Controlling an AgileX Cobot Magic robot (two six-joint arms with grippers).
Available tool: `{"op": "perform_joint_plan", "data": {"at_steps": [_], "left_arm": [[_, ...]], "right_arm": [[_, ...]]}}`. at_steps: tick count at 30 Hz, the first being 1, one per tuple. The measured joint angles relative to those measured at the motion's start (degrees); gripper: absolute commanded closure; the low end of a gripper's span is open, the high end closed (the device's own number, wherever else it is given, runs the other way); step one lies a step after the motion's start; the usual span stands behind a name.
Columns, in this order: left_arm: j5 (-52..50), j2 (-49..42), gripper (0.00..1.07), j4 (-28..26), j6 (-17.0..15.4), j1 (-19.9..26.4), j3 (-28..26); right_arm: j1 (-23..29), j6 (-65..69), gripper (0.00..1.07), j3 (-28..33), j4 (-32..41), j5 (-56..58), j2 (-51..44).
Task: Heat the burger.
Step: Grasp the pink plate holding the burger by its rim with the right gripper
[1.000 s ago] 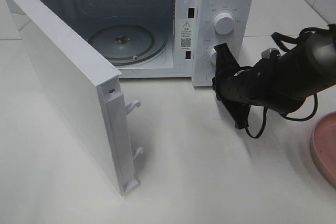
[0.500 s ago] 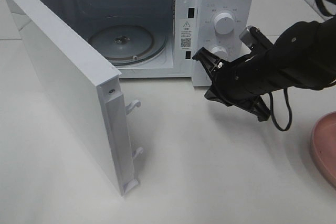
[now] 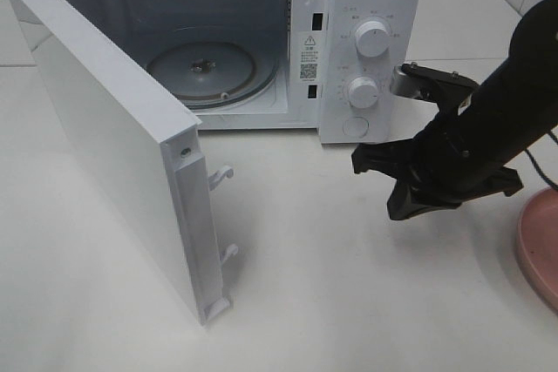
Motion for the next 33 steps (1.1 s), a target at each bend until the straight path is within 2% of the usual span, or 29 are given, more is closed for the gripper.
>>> {"op": "perform_joint_plan", "data": {"at_steps": [1,3,5,10,19,33], "left_arm": [[0.00,0.00,0.07,0.00,0.00,0.00,0.00],[0.00,0.00,0.07,0.00,0.00,0.00,0.00],[0.00,0.00,0.07,0.00,0.00,0.00,0.00],[0.00,0.00,0.07,0.00,0.00,0.00,0.00],[0.00,0.00,0.07,0.00,0.00,0.00,0.00],[0.00,0.00,0.07,0.00,0.00,0.00,0.00]], "right_arm": [[0.00,-0.17,1.04,0.00,-3.72,2.18,-1.15],[0.00,-0.29,1.03,0.00,-5.33,3.32,-1.66],[0.00,-0.40,1.02,0.00,-9.97,7.91,-3.67],[0.00,-0.40,1.01,0.00,-13.18,12.78,-5.61],[-0.23,-0.52,0.99,0.00,-14.73,17.70,-9.45],[-9.68,-2.98,0.94,0.00,-15.30,20.45,-12.78]]}}
